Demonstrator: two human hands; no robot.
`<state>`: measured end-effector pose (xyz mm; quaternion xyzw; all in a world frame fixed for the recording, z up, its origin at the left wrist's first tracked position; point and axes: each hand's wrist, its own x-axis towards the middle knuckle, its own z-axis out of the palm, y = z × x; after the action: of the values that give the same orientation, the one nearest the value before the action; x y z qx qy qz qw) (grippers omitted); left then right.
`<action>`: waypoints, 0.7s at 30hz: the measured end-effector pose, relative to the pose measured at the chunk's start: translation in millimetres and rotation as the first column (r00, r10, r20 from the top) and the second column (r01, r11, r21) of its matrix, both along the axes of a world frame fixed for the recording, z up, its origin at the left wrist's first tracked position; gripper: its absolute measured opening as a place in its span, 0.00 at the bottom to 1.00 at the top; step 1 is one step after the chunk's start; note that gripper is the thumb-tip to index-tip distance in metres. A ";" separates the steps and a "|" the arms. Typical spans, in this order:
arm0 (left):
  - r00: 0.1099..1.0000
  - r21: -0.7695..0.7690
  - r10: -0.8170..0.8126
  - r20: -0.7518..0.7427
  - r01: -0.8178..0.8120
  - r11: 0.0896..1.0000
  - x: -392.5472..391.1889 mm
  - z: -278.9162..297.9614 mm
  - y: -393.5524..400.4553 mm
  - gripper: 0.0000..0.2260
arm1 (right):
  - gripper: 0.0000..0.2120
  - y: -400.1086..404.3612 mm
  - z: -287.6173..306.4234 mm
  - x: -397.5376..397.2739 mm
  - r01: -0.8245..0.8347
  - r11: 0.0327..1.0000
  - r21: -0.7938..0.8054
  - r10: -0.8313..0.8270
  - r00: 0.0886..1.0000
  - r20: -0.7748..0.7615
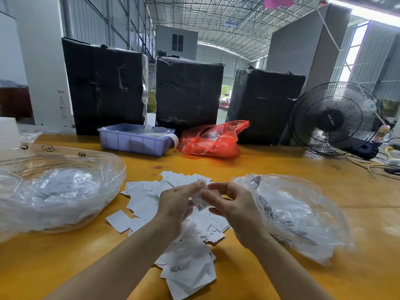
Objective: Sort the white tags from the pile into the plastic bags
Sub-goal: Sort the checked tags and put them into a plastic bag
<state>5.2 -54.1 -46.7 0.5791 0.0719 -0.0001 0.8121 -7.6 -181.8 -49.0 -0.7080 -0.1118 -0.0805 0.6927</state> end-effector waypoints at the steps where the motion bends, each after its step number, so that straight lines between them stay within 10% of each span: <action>1: 1.000 -0.015 -0.004 0.000 0.004 1.000 0.3 0.6 0.0 0.06 | 0.13 1.1 -0.3 -0.7 0.002 1.000 0.011 -0.002 1.000 0.018; 12: 0.976 0.217 -0.204 0.069 0.185 0.958 7.7 -2.2 16.2 0.07 | 0.10 -12.7 3.3 4.3 0.070 0.988 -0.136 -0.054 0.992 0.116; 21: 0.996 0.183 -0.036 0.081 0.020 0.983 10.7 -3.5 16.3 0.11 | 0.12 -11.3 7.5 0.0 -0.034 0.969 -0.245 0.048 0.998 0.050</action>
<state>15.9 -37.8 -50.2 0.6512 0.0294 0.0193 0.7581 -7.6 -193.1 -41.5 -0.7826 -0.1546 -0.0715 0.5987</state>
